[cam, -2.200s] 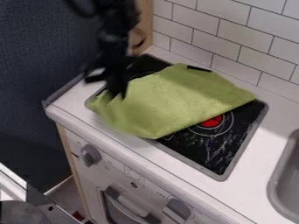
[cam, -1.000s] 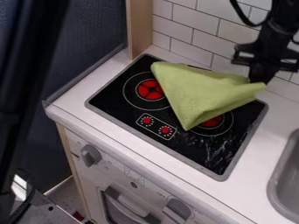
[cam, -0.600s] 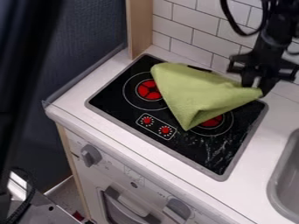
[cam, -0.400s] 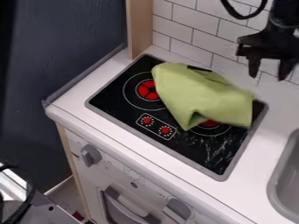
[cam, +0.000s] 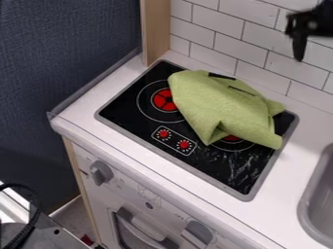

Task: Move the cloth to the left of the table

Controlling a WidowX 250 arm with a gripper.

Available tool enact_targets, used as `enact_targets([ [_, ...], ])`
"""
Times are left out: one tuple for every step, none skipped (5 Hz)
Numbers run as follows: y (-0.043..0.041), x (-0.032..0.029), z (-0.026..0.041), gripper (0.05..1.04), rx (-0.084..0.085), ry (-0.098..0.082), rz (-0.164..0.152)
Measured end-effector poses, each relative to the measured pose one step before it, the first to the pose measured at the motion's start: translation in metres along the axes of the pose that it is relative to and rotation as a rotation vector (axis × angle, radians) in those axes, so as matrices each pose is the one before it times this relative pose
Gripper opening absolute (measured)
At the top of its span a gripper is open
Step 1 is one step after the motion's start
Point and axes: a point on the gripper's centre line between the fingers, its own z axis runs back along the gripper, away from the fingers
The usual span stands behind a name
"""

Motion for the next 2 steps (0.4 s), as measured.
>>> enact_targets([
  [0.03713,-0.00439,-0.01562,1.000,0.1119,0.1126,0.0344],
  [0.05696,0.00764,-0.02633,1.000,0.0965,0.1258,0.0224],
])
